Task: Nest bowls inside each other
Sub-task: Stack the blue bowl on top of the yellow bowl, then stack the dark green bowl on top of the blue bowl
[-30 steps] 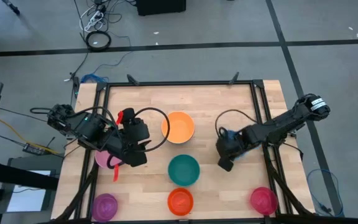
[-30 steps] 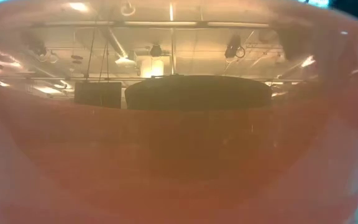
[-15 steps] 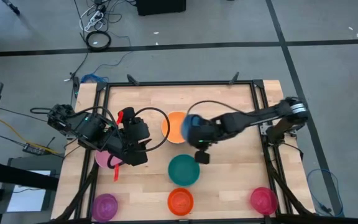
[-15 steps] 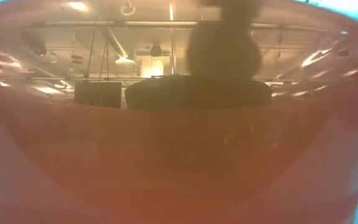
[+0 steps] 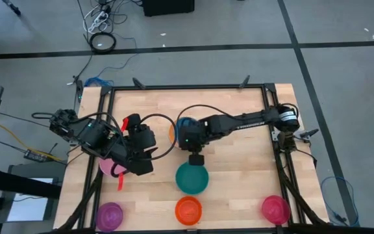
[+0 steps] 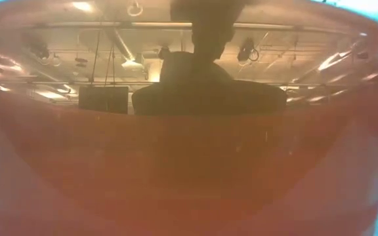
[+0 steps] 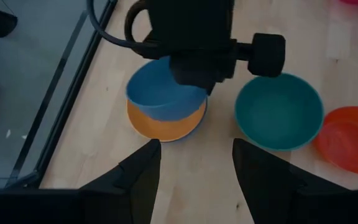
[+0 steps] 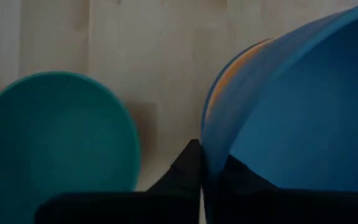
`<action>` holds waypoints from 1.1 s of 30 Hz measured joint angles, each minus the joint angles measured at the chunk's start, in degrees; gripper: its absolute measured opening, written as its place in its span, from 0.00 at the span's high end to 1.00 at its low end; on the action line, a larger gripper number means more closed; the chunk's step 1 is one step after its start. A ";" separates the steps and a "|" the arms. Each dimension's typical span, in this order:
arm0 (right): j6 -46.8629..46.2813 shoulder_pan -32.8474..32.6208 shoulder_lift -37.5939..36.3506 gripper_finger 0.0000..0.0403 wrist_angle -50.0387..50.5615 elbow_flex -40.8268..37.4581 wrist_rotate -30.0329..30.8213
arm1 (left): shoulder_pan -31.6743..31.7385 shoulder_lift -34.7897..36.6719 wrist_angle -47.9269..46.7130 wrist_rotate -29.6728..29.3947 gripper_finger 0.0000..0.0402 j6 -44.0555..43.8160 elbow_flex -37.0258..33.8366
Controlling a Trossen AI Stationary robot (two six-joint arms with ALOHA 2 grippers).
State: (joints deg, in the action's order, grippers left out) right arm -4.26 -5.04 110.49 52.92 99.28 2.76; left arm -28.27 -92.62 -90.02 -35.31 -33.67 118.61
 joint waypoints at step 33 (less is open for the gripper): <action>-19.59 -17.54 -19.12 0.52 19.82 -0.08 19.39 | -0.72 -0.54 16.86 12.25 0.48 -8.63 -26.83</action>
State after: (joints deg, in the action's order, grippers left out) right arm -23.85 -22.59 91.37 72.73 99.20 22.15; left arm -28.99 -93.16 -73.16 -23.06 -42.30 91.78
